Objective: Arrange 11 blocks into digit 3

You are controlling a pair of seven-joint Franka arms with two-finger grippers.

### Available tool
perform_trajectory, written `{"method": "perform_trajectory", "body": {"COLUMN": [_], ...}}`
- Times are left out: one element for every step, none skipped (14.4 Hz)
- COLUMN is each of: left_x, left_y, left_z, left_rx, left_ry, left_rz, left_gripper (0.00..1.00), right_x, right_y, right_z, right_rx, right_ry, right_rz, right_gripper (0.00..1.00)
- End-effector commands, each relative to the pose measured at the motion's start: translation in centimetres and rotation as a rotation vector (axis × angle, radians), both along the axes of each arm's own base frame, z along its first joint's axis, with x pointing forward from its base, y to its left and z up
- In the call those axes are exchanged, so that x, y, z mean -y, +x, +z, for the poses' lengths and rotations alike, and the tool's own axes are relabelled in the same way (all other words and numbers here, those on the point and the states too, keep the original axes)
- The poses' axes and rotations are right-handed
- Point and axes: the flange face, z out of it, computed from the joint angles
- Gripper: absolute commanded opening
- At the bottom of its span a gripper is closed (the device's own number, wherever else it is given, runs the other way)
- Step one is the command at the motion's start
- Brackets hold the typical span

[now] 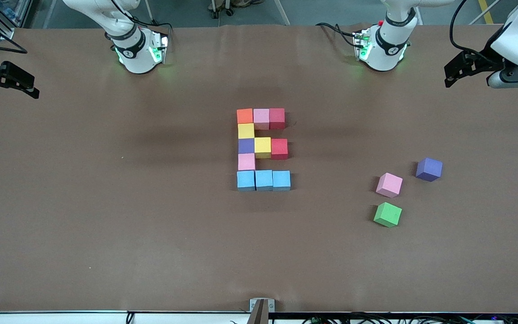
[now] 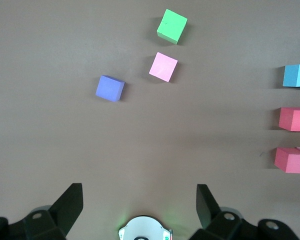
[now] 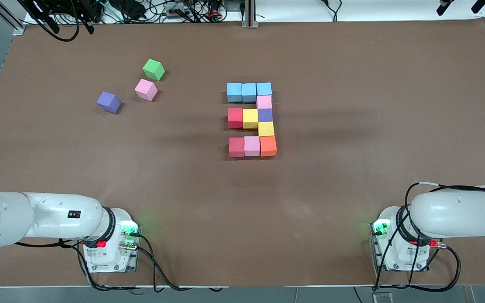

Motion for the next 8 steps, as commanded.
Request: {"method": "perform_trajectory", "body": {"left_x": [0.33, 0.4, 0.25, 0.29, 0.22, 0.22, 0.18, 0.24], "left_y": [0.33, 0.35, 0.44, 0.61, 0.84, 0.84, 0.88, 0.89], "left_z": [1.15, 1.07, 1.01, 0.84, 0.76, 0.83, 0.82, 0.9], "left_rx": [0.019, 0.016, 0.016, 0.013, 0.013, 0.014, 0.013, 0.016], "left_ry": [-0.019, -0.017, -0.017, -0.012, -0.011, -0.011, -0.008, -0.007], "left_rz": [-0.012, -0.001, 0.005, 0.004, 0.006, 0.004, 0.004, 0.003], "left_gripper": [1.0, 1.0, 1.0, 1.0, 1.0, 1.0, 1.0, 1.0], "right_x": [-0.06, 0.02, 0.02, 0.02, 0.02, 0.1, 0.1, 0.1], "right_y": [-0.77, -0.83, -0.83, -0.84, -0.83, -0.83, -0.85, -0.85], "right_z": [0.26, 0.33, 0.33, 0.32, 0.33, 0.33, 0.32, 0.32], "right_rx": [0.001, 0.003, 0.003, 0.001, 0.003, 0.003, 0.001, 0.001], "right_ry": [-0.011, -0.011, -0.011, -0.011, -0.012, -0.012, -0.012, -0.012], "right_rz": [0.005, 0.003, 0.003, 0.002, -0.004, -0.013, -0.015, -0.015], "right_gripper": [1.0, 1.0, 1.0, 1.0, 1.0, 1.0, 1.0, 1.0]}}
